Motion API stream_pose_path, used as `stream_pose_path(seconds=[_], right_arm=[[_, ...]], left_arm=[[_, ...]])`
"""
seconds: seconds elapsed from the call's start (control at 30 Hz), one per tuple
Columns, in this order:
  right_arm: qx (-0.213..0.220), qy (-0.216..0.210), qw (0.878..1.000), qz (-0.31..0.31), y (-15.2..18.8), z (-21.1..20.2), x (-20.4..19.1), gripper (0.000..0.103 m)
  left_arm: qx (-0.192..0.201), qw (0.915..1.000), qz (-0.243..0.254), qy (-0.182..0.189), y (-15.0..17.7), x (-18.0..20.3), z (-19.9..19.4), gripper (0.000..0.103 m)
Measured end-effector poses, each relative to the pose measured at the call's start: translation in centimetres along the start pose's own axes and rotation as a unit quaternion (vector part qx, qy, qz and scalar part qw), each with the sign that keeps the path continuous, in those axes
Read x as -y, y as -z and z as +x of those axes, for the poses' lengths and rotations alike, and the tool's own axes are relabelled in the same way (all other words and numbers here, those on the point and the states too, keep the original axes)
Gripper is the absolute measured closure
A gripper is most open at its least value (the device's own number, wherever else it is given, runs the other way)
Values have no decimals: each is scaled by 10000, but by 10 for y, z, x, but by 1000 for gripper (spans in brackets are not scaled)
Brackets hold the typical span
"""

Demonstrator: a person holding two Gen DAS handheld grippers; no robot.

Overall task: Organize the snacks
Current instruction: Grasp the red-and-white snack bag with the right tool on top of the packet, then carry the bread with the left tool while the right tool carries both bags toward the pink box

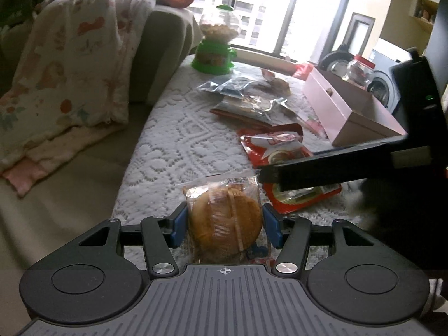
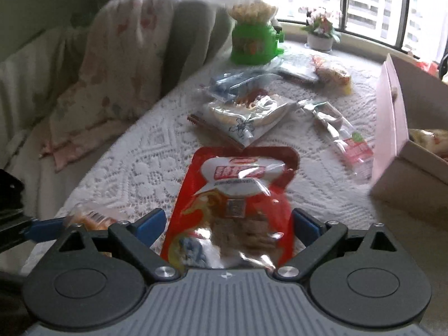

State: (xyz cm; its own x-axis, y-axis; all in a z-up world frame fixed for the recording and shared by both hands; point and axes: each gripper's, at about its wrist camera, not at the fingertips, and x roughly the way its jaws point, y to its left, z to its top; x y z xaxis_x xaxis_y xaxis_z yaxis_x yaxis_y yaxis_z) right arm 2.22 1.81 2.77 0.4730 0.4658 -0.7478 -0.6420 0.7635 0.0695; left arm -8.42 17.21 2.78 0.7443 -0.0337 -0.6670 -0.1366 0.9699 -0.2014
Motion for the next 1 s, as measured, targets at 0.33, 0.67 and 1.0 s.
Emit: stream_pose_path(seconds=[0.33,0.67,1.0], right_arm=[[89,-250,9987,-429,20,-51,18,57],[255,-224,9978,-569,58,-107,54,69],[585,763,9917,-855,81,-118,63,31]], left_arm=[[-6,9998,-30,218,3,2,-1,41],[-177,9981,169,567,4,25,4,42],[-222,9971,284,665,6,36,5,42]])
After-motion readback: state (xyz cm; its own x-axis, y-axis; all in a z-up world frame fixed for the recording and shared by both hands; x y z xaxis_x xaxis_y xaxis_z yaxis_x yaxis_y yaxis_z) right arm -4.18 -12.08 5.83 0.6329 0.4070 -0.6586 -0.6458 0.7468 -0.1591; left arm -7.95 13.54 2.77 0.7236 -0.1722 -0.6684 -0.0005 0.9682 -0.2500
